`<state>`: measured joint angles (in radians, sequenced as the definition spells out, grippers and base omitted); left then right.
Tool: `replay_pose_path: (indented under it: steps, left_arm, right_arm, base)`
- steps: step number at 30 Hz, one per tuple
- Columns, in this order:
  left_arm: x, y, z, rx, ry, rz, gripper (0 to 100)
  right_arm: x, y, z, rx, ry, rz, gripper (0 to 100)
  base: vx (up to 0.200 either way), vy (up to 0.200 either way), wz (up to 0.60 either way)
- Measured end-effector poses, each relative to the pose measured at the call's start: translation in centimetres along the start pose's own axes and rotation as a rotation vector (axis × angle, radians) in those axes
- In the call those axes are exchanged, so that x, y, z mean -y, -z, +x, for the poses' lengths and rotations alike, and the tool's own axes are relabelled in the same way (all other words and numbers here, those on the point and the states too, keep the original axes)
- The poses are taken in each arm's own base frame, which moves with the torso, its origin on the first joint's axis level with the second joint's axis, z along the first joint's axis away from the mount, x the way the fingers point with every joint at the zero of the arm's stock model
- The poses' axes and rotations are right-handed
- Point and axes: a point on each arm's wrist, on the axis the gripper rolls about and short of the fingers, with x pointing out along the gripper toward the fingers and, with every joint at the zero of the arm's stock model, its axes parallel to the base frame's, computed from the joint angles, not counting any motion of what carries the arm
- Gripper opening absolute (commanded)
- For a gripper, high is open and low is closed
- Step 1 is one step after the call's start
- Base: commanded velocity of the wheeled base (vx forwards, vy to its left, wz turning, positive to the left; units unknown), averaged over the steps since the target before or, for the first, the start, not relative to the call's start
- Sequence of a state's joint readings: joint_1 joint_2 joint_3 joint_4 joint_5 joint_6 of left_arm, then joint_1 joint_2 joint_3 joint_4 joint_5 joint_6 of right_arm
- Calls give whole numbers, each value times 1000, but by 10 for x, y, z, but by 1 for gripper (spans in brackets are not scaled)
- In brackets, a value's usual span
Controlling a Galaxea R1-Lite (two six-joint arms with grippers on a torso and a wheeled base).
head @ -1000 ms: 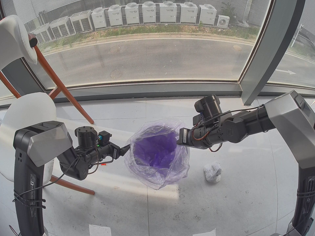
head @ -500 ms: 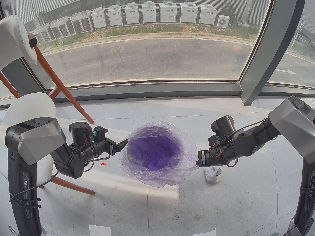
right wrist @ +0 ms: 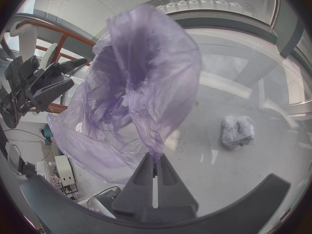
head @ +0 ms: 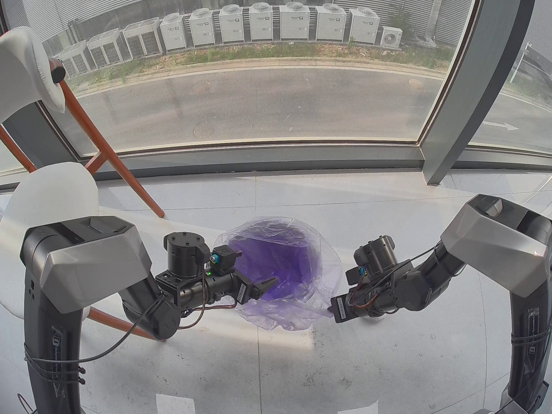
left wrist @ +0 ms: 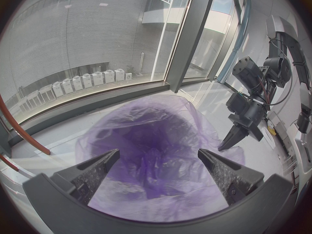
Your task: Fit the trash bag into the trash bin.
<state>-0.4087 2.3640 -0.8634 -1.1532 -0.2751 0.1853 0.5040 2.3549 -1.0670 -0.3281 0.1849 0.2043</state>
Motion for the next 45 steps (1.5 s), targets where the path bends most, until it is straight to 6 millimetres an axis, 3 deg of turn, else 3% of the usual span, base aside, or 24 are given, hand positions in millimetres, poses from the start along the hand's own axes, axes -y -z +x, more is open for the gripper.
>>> replay_pose_path:
  steps: [6,14,20,26,45]
  left_arm:
    - [21,0,4,-22,63,4,100]
    - [26,-9,4,-10,102,10,100]
    - [29,-18,-18,-28,281,38,100]
    - [23,-12,-34,-36,364,142,100]
    - [16,19,-10,-126,381,140,100]
  right_arm:
    - [-4,5,8,1,-10,-16,0]
    - [-3,7,10,-7,-9,-15,0]
    - [-4,7,11,-7,-9,-16,0]
    - [-8,7,12,-8,-14,-22,0]
    - [-12,8,13,-9,-21,-28,0]
  base:
    - [0,0,0]
    - [0,0,0]
    - [0,0,0]
    - [0,0,0]
    - [0,0,0]
